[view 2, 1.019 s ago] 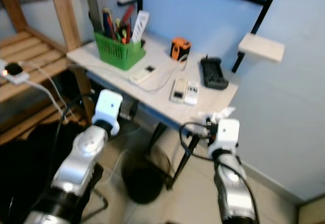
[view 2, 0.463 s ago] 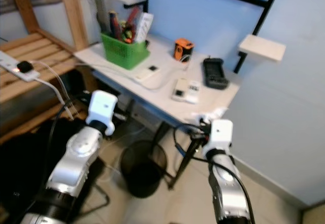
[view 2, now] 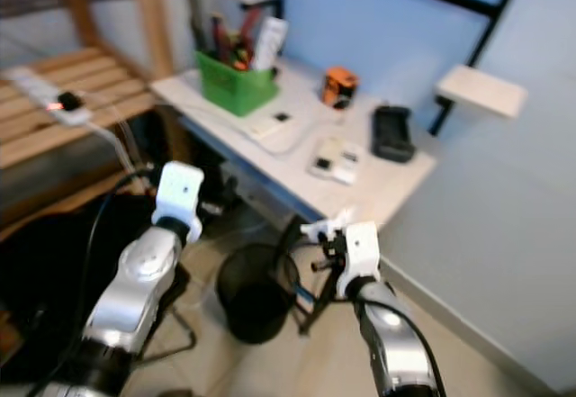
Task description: Clean up the room
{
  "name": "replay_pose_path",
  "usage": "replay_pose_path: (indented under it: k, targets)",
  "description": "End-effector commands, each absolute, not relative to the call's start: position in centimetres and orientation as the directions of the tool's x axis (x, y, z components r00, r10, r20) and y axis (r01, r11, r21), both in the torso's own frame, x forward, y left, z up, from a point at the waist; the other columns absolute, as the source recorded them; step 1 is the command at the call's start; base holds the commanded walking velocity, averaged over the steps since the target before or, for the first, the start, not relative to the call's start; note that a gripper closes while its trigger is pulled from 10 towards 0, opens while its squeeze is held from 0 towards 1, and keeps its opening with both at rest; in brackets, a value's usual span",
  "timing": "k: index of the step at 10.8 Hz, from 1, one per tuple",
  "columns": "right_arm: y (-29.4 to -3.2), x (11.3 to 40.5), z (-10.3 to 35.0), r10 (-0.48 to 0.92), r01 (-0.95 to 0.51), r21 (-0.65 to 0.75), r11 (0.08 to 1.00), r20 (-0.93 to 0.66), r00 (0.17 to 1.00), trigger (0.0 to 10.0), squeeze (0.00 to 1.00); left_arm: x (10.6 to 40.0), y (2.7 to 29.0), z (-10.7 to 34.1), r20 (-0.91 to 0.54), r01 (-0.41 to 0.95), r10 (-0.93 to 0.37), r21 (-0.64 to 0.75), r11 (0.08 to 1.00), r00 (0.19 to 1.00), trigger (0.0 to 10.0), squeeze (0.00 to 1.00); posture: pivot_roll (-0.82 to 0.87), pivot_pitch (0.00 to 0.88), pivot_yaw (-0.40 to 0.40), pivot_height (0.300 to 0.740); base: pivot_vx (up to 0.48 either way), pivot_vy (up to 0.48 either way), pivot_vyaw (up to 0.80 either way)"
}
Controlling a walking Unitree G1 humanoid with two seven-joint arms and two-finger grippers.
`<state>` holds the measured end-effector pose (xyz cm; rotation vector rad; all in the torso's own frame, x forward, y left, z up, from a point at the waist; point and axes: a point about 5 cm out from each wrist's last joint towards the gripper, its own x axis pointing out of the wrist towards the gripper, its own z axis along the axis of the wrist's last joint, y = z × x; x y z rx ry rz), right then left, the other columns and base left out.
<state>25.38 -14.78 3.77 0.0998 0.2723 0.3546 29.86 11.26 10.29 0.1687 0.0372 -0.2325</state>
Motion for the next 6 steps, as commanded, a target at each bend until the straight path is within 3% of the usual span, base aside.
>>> replay_pose_path:
  k: [1,3,6]
  targets:
    - [-14.7,25.3,4.7,0.407,-0.382,0.154,0.911,-0.195,0.892,10.0,0.00,29.7,11.3,10.5,-0.052,0.227,-0.222,0.172,0.958,0.974,10.0,0.00,0.10,0.000,-0.081,0.740,0.000,0.000,0.00]
    - [-14.3,24.7,4.2,0.496,-0.477,0.135,0.868,-0.231,0.837,10.0,0.00,29.4,11.1,10.0,-0.078,0.246,-0.237,0.144,0.959,0.968,10.0,0.00,0.11,0.000,-0.090,0.740,0.000,0.000,0.00]
    - [-12.9,25.9,1.7,0.516,-0.510,0.116,0.853,-0.340,0.786,10.0,0.00,27.7,12.0,6.7,-0.263,0.334,-0.269,0.246,0.910,0.927,10.0,0.00,0.16,0.032,-0.123,0.740,0.000,0.000,0.00]
